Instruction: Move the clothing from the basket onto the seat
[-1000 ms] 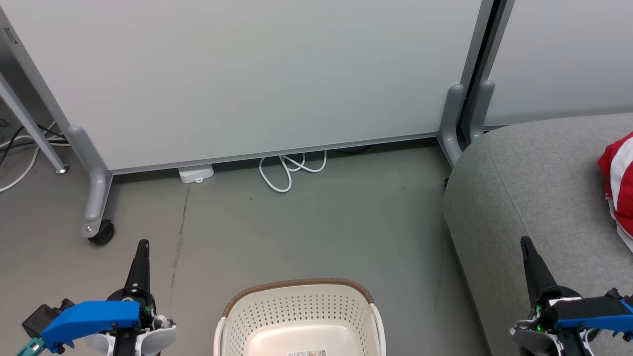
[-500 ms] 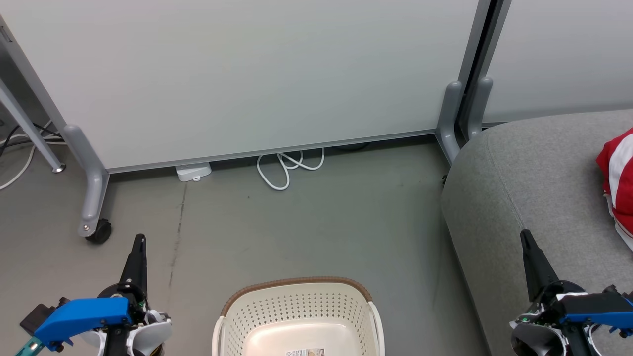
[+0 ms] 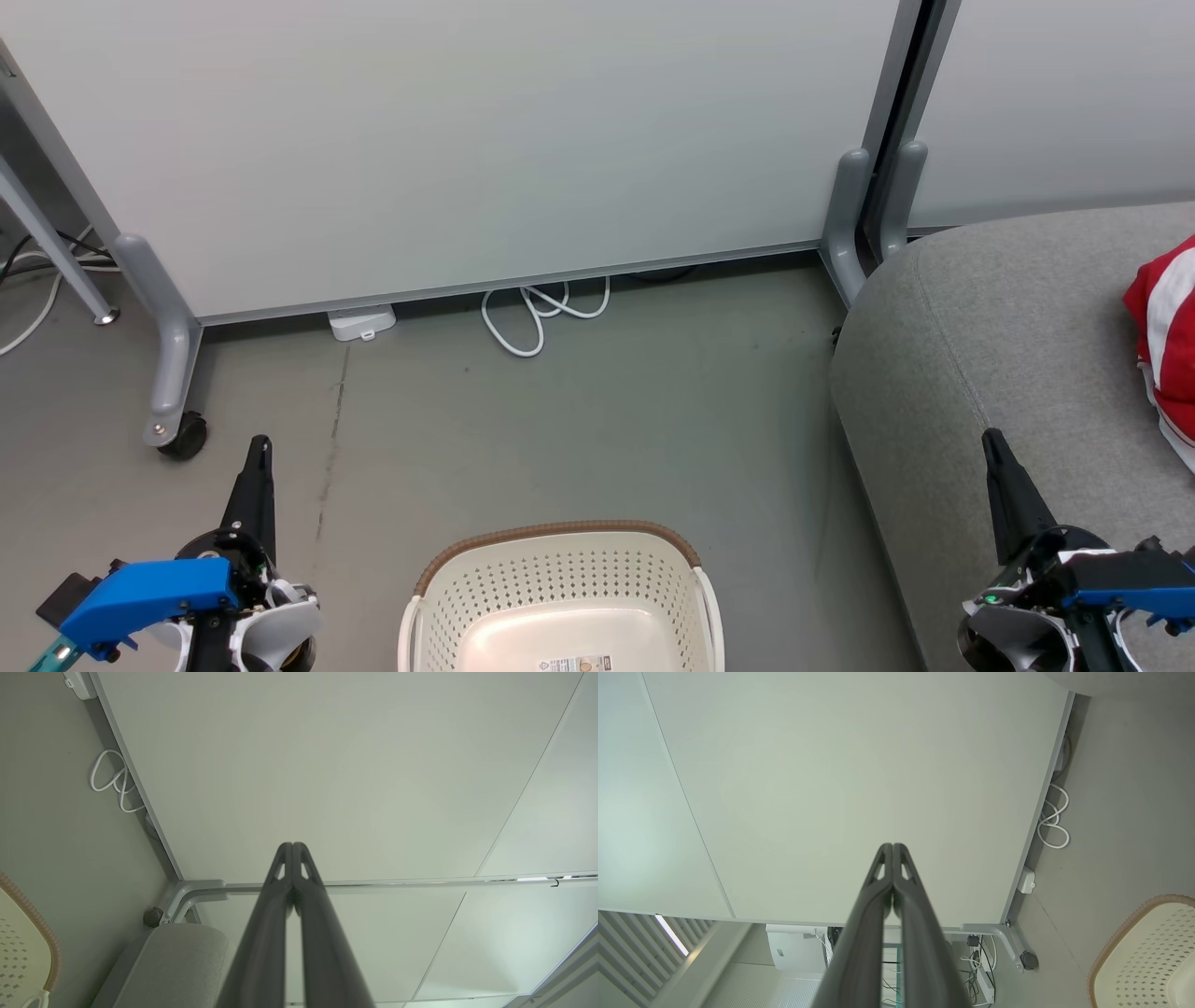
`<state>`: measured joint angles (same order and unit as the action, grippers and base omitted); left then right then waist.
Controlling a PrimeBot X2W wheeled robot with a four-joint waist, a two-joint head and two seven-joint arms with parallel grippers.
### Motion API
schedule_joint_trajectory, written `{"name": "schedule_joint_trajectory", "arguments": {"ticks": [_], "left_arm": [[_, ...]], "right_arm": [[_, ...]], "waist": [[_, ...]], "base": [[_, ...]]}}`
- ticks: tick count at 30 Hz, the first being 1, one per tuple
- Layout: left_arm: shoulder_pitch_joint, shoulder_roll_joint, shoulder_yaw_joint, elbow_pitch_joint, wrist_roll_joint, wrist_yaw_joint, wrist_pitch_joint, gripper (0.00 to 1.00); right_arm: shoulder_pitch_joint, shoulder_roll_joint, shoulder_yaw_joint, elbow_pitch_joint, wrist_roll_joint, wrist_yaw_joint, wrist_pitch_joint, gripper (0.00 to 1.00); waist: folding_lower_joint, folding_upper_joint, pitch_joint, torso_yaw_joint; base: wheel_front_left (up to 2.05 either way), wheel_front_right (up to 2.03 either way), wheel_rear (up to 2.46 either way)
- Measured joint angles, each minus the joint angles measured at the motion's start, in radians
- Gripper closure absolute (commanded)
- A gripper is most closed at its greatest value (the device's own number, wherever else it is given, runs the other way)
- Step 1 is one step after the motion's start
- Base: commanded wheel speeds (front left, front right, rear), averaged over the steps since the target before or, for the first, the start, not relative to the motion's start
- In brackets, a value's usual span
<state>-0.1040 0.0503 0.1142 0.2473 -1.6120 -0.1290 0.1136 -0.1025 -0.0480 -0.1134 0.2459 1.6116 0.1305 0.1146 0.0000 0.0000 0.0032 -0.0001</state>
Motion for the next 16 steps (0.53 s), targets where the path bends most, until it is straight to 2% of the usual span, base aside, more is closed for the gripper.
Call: {"name": "schedule_joint_trajectory", "arguments": {"ticks": [16], "left_arm": [[0.0, 0.0, 0.0, 0.0, 0.0, 0.0, 0.0, 1.0]], "right_arm": [[-0.001, 0.0, 0.0, 0.0, 0.0, 0.0, 0.0, 1.0]], "waist": [[0.0, 0.0, 0.0, 0.0]], "base": [[0.0, 0.0, 0.0]]}}
